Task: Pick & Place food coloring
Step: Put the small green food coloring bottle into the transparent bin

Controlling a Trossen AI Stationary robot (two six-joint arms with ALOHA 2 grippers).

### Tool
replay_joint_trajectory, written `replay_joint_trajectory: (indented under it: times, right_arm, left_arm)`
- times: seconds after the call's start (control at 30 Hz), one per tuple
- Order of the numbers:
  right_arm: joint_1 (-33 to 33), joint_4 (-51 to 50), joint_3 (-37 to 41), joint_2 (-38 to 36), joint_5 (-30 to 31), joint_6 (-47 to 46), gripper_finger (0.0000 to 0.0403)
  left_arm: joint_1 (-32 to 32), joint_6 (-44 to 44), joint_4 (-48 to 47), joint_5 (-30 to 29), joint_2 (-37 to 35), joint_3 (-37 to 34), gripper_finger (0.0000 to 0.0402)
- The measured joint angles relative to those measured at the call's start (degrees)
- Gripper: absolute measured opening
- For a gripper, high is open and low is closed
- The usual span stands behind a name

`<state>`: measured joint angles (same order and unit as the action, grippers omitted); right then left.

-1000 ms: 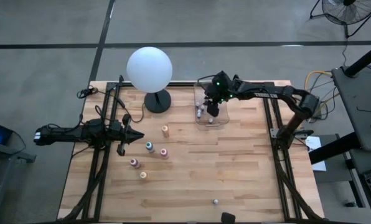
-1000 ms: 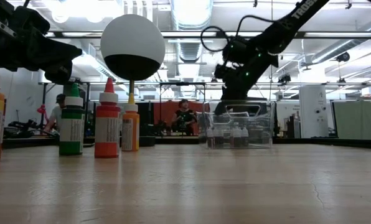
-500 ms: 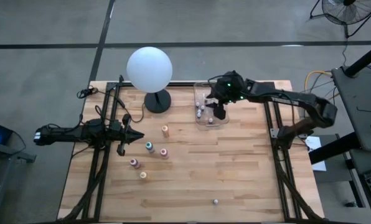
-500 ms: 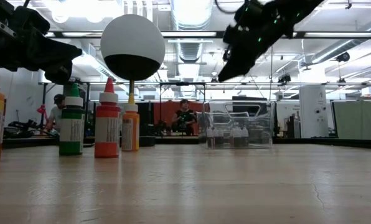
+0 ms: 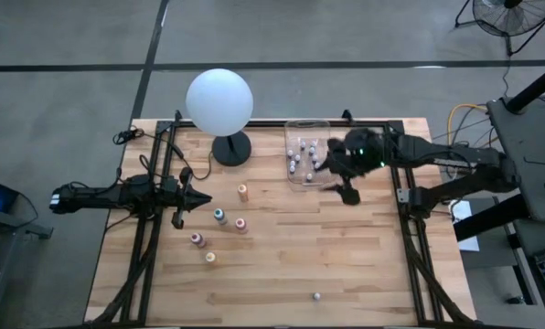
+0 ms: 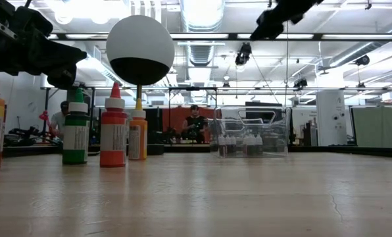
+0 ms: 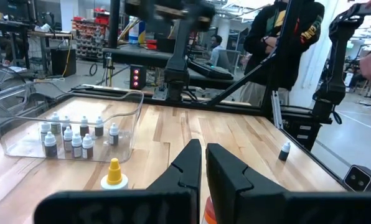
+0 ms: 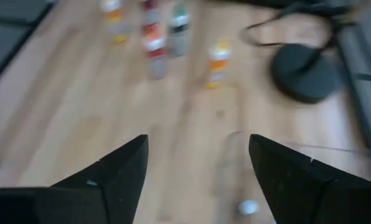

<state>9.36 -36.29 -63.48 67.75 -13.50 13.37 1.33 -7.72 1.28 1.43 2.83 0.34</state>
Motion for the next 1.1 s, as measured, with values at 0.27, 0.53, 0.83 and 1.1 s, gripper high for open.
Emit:
replay_joint_trajectory:
  times: [0.27,0.53,0.83,1.1]
  right_arm:
    - [-17.23,-2.92,-0.6,0.81,2.1,-1.96,0.0277]
    - [-33.29,-1.86,-0.16,6.72,6.51,-6.49,0.027]
    - [-42.16,-1.38,-1.89,17.3,9.19,-23.67,0.0269]
    - [-45.39,-0.11,-4.92,26.39,9.28,-36.5,0.0254]
  left_arm:
    - [0.0,0.0,0.0,0.0,0.0,0.02,0.0]
    - [0.0,-0.01,0.0,0.0,0.0,0.0,0.0]
    - [-0.01,-0.01,0.0,0.0,0.0,0.0,0.0]
    - [-0.01,0.01,0.0,0.0,0.0,0.02,0.0]
